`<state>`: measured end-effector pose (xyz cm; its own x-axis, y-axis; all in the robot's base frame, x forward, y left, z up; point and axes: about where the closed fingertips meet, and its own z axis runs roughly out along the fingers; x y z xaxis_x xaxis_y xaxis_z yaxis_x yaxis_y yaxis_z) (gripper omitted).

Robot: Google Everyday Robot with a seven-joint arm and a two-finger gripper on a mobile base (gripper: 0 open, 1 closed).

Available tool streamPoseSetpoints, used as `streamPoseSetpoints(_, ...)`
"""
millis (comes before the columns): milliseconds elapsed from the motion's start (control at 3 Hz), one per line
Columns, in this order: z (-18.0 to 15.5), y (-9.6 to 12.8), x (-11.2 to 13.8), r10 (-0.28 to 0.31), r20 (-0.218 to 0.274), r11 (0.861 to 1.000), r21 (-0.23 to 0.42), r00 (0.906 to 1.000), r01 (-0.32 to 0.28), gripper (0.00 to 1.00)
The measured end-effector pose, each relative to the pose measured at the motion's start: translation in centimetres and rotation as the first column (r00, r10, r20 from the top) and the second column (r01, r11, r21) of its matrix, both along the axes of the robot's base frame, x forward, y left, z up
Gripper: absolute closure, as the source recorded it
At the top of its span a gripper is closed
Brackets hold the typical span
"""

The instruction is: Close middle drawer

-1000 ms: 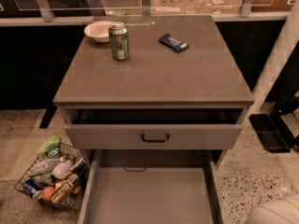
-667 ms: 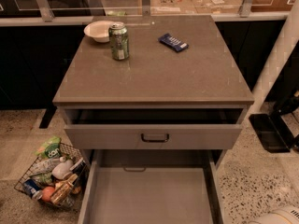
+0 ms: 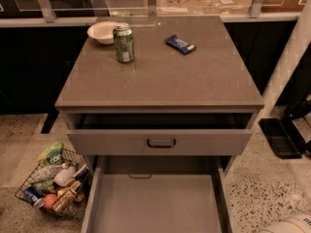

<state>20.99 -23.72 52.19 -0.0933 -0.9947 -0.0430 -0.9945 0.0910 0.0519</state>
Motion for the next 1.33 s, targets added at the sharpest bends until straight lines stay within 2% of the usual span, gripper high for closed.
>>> streamPoseSetpoints(333, -1.7, 0.1, 0.5, -0.007, -0.011, 1.000, 0.004, 0.9999, 0.007, 1.00)
streamPoseSetpoints(667, -6.0, -0.4, 0.6, -0.031, -0.042, 0.999, 0.022, 0.9986, 0.032, 1.00)
streamPoseSetpoints(1000, -10.8, -0.2, -0.8, -0.035, -0.091, 0.998, 0.056, 0.9953, 0.040, 1.00)
streamPoseSetpoints(1333, -14.3, 0.5, -2.1, -0.020, -0.118, 0.996, 0.082, 0.9928, 0.030, 1.00)
